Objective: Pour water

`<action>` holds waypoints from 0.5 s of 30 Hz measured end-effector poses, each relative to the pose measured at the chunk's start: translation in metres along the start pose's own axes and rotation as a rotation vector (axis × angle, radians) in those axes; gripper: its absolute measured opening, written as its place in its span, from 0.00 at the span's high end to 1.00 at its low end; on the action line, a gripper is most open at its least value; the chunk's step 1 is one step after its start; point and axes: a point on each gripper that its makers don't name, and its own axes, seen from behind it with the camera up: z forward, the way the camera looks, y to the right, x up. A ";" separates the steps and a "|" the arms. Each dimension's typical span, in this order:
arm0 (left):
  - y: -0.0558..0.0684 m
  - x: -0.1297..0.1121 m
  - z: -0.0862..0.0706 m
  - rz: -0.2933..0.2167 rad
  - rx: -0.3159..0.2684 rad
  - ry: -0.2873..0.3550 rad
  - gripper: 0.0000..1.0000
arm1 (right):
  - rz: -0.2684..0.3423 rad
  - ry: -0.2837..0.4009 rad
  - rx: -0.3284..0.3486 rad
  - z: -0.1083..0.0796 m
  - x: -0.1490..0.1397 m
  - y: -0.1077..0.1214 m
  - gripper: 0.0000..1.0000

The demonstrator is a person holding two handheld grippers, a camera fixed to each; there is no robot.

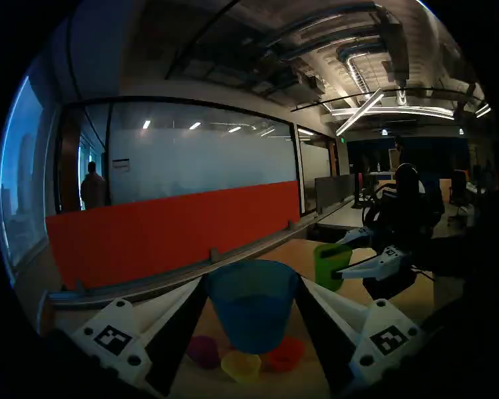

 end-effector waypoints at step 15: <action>0.000 0.006 0.001 0.000 0.007 0.020 0.11 | -0.047 0.006 0.063 0.001 0.010 -0.027 0.10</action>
